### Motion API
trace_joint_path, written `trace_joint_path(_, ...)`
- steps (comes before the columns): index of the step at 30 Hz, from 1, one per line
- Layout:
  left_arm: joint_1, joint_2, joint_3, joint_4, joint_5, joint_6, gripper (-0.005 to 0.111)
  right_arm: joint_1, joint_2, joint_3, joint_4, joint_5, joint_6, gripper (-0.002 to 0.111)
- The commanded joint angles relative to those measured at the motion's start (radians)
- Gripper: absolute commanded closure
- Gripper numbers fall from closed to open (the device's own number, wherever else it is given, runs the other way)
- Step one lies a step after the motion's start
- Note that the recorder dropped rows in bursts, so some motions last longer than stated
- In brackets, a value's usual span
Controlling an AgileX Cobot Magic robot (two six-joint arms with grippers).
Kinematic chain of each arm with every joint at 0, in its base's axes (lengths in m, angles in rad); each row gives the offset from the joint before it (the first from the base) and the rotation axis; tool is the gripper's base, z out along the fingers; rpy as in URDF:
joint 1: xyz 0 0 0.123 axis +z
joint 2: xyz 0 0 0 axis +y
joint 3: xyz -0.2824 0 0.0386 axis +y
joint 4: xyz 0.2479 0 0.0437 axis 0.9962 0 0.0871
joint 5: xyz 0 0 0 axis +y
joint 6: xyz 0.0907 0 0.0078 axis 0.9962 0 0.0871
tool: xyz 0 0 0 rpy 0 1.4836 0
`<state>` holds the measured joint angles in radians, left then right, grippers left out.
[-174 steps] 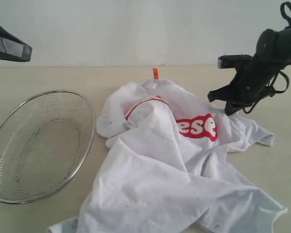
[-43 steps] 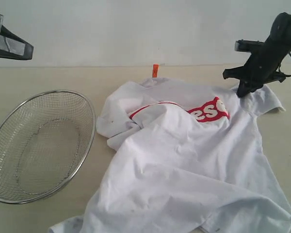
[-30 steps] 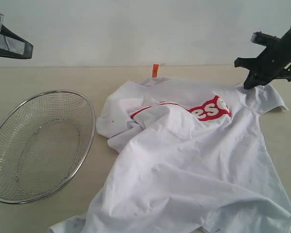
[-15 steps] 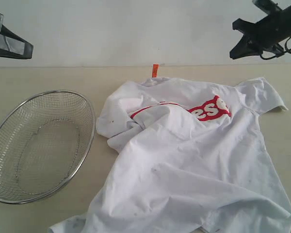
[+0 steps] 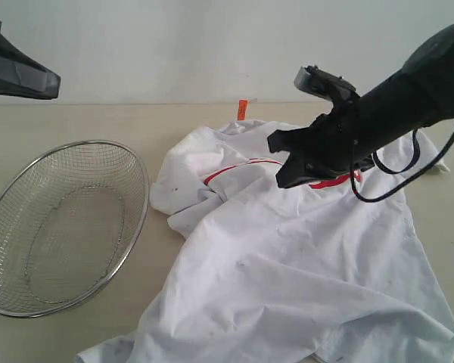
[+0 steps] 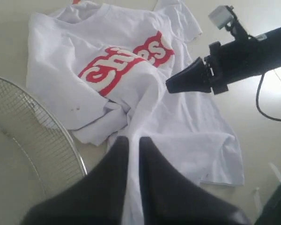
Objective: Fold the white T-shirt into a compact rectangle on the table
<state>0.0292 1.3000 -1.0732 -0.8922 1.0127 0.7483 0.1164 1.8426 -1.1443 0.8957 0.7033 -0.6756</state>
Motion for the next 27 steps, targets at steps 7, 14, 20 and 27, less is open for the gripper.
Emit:
trace_joint_path(7, -0.085, 0.15, 0.004, -0.013, 0.022, 0.022, 0.068, 0.015, -0.16, 0.2, -0.008, -0.024, -0.042, 0.109)
trace_joint_path(14, -0.061, 0.148, 0.008, 0.352, -0.009, -0.251, 0.072, 0.015, -0.205, 0.258, -0.017, -0.026, -0.094, 0.109)
trace_joint_path(20, -0.043, 0.145, 0.092, 0.718, -0.038, -0.519, 0.061, 0.015, -0.205, 0.26, -0.017, -0.032, -0.1, 0.109)
trace_joint_path(27, 0.017, 0.139, 0.205, 0.741, -0.149, -0.581, 0.061, 0.015, -0.205, 0.26, -0.013, -0.028, -0.107, 0.109)
